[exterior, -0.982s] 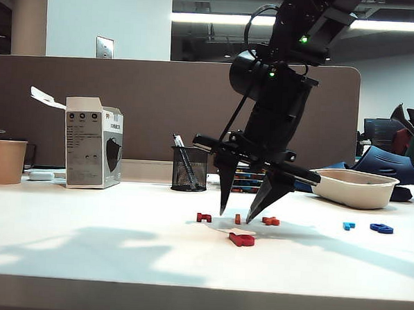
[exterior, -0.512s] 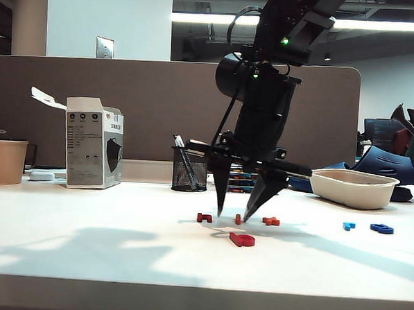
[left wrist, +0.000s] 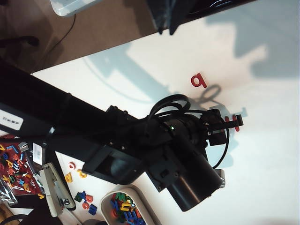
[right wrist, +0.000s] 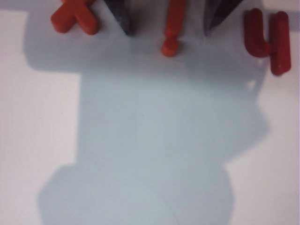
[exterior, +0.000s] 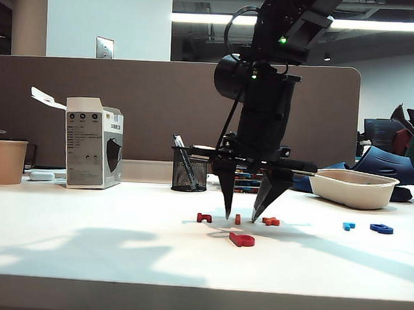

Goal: Select the appropriate letters from the row of letter magnets placed on the table to arrange into the word "big".

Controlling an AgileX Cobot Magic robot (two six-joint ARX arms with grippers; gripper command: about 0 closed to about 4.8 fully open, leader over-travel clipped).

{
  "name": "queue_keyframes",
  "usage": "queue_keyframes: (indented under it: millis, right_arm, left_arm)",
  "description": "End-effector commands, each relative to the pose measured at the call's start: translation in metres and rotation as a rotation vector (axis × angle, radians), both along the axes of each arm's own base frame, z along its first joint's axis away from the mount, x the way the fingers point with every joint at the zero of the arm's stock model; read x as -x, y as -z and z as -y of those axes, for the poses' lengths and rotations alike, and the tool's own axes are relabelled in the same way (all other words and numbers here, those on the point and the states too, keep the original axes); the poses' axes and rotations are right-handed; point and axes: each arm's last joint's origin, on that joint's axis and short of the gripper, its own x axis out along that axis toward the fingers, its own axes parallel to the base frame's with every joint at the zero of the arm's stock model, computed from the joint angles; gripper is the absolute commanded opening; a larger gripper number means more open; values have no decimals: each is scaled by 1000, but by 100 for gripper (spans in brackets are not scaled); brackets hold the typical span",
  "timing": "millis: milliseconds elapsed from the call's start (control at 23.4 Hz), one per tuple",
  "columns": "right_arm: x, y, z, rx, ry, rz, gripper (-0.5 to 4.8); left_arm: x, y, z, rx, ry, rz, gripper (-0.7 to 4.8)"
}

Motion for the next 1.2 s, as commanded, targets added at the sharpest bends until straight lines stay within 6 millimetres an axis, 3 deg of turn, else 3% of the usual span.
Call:
queue_keyframes:
  millis: [43, 384, 469, 939, 1067, 1195]
  right_arm:
    - [8, 23, 4, 66, -3, -129, 173]
    - [11, 24, 3, 71, -7, -151, 159]
    - [13, 24, 0, 74, -15, -151, 104]
    - [21, 37, -11, 105, -45, -188, 101]
    - [20, 37, -11, 104, -45, -186, 24]
    - [20, 37, -11, 109, -43, -179, 20]
  left_arm:
    - [0, -2, 0, 13, -2, 10, -5]
    - [0, -2, 0, 13, -2, 11, -5]
    - [0, -2, 0, 13, -2, 11, -5]
    - [0, -2, 0, 13, -2, 11, -5]
    - [0, -2, 0, 14, -2, 11, -5]
    - [0, -2, 0, 13, -2, 11, -5]
